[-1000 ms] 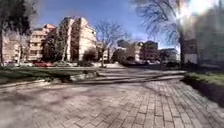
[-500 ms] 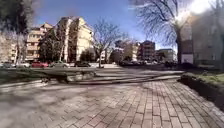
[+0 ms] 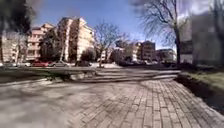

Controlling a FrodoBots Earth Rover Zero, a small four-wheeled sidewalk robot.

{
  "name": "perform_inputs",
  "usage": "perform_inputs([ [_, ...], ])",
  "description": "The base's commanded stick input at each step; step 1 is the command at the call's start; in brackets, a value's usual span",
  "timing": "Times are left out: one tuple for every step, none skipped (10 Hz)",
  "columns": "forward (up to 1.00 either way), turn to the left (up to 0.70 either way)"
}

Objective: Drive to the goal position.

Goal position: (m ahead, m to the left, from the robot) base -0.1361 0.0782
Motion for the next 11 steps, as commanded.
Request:
perform_inputs([
  [0.00,0.00],
  [0.00,0.00],
  [0.00,0.00],
  [0.00,1.00],
  [0.00,1.00],
  [0.00,1.00],
  [0.00,1.00],
  [0.00,1.00],
  [0.00,1.00],
  [0.00,1.00],
  [0.00,1.00],
])
